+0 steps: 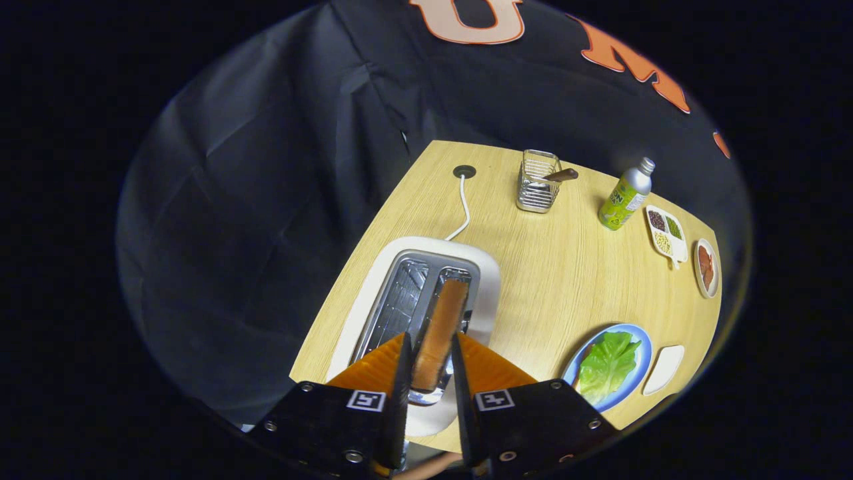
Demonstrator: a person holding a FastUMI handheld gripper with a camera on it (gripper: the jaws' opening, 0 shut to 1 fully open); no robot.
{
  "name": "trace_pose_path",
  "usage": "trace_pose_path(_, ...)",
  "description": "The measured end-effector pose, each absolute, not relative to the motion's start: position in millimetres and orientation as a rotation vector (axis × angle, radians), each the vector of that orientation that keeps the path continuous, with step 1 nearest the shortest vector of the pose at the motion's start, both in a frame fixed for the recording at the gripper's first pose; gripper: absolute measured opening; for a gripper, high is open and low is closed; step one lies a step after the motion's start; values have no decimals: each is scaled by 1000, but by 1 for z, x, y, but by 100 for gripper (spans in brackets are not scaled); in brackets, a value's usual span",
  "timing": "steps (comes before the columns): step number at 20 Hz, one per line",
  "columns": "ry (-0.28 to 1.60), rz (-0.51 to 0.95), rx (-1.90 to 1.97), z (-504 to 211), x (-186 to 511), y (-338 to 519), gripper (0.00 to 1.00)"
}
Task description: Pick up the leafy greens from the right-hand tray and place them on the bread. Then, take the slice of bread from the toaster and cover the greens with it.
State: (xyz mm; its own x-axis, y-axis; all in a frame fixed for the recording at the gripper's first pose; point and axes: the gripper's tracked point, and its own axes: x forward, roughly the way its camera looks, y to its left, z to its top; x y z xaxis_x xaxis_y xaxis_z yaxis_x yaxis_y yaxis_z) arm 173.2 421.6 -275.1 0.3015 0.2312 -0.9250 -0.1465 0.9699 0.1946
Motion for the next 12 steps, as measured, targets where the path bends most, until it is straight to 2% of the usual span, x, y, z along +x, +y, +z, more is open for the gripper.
trace_pose_path(4, 1255, 261, 168, -272, 171, 424, 17)
trace_pose_path(8, 1229, 294, 204, -256, 171, 421, 11)
trace_pose_path(12, 1158, 335, 231, -229, 174, 416, 11)
